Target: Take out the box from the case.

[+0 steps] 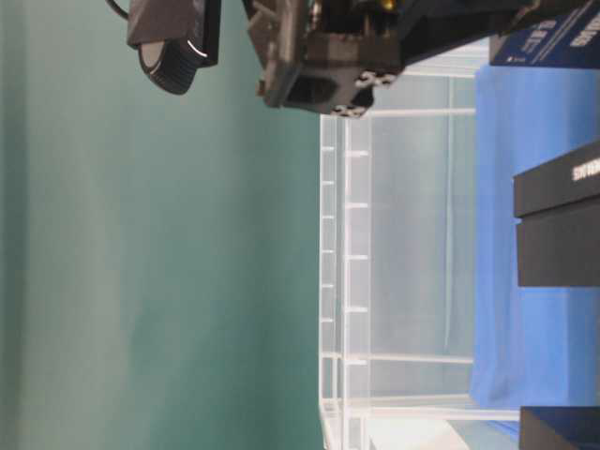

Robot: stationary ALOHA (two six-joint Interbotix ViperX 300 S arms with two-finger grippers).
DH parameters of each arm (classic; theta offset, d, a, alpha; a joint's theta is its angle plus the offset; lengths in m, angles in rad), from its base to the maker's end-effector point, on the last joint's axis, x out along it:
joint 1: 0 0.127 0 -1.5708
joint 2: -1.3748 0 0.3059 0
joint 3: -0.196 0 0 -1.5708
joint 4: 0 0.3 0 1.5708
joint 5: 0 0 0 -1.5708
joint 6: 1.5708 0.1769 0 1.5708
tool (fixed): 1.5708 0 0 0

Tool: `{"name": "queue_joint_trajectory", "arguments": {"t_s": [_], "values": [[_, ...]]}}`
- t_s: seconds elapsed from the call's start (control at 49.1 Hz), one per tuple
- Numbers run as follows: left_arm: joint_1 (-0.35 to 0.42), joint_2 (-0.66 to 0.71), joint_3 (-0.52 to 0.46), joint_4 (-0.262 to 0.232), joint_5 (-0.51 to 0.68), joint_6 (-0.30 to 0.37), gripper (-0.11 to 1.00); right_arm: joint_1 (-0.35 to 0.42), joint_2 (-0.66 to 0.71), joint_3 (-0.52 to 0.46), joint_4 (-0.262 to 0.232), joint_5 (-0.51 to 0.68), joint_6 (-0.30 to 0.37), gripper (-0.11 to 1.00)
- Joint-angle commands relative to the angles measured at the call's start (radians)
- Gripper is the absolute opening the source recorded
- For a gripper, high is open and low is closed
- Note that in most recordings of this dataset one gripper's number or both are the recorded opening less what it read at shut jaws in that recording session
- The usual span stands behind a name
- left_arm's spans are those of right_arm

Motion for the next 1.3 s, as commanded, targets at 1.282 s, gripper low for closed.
{"name": "queue_joint_trajectory", "arguments": {"t_s": [1.282], "values": [[-0.003, -0.002, -0.015, 0.0, 0.0, -0.002, 0.99, -0.005, -0.066, -0.029, -0.026, 0.015, 0.002, 0.94]]}}
